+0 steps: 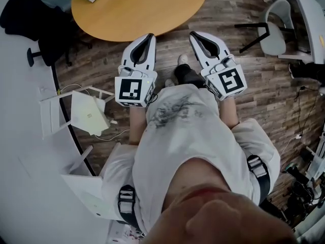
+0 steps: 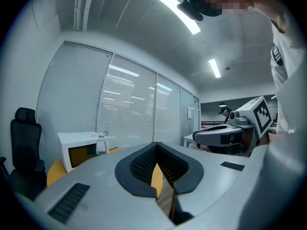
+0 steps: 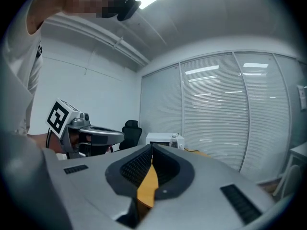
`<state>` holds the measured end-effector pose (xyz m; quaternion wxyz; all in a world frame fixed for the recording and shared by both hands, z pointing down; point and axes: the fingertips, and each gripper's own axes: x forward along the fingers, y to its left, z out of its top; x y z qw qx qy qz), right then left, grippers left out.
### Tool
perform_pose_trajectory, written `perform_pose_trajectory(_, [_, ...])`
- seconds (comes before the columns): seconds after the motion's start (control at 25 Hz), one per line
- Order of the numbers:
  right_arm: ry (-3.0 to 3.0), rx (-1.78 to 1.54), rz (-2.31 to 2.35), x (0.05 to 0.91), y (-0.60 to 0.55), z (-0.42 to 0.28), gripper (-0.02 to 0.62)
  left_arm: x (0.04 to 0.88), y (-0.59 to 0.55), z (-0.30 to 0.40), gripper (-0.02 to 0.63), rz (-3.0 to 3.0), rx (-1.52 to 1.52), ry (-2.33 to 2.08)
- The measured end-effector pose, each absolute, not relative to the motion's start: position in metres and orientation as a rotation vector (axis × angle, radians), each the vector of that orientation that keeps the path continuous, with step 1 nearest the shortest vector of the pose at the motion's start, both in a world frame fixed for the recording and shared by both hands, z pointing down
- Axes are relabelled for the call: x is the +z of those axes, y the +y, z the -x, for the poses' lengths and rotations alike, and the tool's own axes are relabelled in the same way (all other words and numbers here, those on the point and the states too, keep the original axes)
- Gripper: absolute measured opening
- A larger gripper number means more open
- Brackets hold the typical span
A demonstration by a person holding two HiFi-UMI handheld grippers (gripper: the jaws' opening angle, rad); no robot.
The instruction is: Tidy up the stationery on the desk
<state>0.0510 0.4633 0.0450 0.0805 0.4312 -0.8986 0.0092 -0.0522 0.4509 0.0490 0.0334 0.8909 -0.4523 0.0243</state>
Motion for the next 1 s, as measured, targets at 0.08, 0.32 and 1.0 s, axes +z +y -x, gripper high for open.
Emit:
perform_pose_trajectory(0.08, [-2.693,0.047,-1.277,0.05,0.448,-0.05,0.063,0.051,0.438,0.053,0.008,-2.735,0.081,-1.399])
perform_pose_trajectory(0.32, [-2.729,0.083,-1.191,0.055,0.392,-0.042,0.063,0.055,0.387,0.059,0.008,-2.685,0.101,-1.458])
perform_pose_trajectory(1.0, [-2.795,0.18,-1.009,0.067,0.232,-0.076,0.063,0.069,0.239,0.025,0.008,-2.56,0.191,-1.566])
